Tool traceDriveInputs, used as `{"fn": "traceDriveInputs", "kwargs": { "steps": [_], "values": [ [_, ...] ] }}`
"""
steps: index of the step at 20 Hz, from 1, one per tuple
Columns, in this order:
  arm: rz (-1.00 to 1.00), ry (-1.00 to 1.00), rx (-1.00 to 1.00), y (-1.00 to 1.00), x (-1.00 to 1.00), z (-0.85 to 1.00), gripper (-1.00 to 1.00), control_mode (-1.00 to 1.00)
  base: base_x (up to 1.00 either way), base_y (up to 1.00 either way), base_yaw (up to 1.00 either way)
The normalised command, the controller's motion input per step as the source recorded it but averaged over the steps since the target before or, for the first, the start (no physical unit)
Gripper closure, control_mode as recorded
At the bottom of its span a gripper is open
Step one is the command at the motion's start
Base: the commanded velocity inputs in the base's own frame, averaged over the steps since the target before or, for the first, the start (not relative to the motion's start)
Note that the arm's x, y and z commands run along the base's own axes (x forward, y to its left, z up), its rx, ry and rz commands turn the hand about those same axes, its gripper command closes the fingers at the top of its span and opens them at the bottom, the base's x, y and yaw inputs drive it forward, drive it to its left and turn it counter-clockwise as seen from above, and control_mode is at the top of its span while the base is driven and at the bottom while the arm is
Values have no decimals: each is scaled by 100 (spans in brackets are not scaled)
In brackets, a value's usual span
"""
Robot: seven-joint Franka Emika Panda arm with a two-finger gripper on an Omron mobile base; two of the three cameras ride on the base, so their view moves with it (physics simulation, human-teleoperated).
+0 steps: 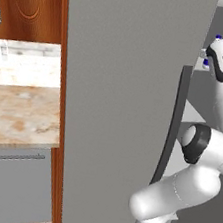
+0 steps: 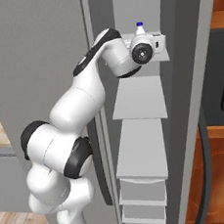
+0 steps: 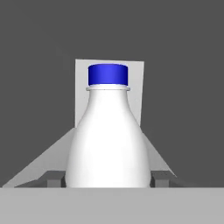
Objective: Take the bottled waters from the counter and place them in the freezer to freeze. Close the freezer door after placing the bottles.
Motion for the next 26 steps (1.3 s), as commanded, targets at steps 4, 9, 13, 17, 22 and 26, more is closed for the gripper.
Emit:
{"fn": "traceDriveInputs", "kwargs": {
  "steps": [4,9,13,17,22,26],
  "values": [
    [0,5,0,0,25,-5,100,-100,0,0,0],
    [0,-2,0,0,25,-2,100,-100,0,0,0],
    [0,-7,9,-3,23,0,100,-100,0,0,0],
    [0,-12,10,-7,24,-1,100,-100,0,0,0],
    [0,-5,0,-4,26,-7,100,-100,0,0,0],
    [0,-2,-3,0,9,-18,100,-100,0,0,0]
  ]
}}
